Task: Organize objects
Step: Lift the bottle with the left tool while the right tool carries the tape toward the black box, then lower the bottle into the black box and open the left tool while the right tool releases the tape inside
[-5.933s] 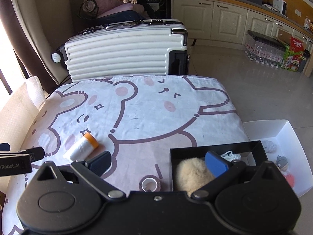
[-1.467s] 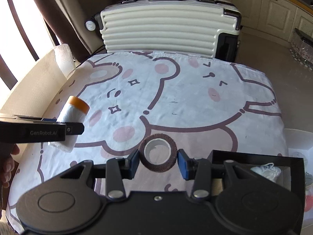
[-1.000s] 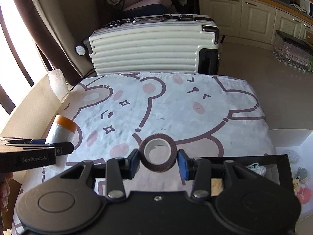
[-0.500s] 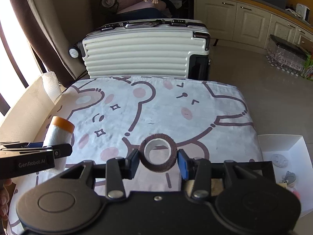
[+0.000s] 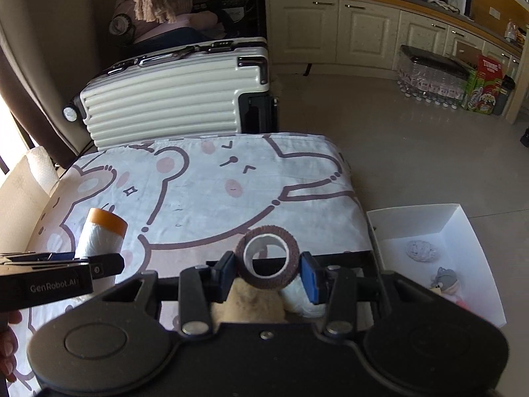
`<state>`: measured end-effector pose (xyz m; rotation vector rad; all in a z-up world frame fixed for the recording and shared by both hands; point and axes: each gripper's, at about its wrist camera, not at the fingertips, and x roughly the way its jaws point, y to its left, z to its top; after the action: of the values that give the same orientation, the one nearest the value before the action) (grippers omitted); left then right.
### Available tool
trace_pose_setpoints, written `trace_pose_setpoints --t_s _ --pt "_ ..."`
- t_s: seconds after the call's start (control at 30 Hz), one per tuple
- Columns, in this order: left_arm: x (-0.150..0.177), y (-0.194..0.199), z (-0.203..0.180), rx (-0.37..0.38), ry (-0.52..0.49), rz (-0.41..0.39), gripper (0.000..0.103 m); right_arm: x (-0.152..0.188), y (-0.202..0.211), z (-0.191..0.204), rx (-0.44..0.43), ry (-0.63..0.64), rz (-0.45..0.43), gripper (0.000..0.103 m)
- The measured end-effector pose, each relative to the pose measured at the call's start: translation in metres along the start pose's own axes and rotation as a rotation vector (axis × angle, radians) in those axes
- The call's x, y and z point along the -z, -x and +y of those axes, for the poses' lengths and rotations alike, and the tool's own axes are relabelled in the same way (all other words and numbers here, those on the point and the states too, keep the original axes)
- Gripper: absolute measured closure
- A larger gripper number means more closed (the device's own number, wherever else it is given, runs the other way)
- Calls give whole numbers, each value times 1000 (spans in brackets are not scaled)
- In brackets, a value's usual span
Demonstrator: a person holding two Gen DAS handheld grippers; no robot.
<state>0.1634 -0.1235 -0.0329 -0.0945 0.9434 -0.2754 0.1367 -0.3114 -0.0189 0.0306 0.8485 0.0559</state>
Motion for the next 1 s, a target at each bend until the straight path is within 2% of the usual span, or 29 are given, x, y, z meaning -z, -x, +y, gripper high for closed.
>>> trace_pose_setpoints --t_s 0.43,1.0 --pt "14 -24 -57 109 9 61 61 13 9 -60 44 -94 -3 60" --pt "43 -68 -116 239 34 176 61 17 5 -100 34 -220 -28 60"
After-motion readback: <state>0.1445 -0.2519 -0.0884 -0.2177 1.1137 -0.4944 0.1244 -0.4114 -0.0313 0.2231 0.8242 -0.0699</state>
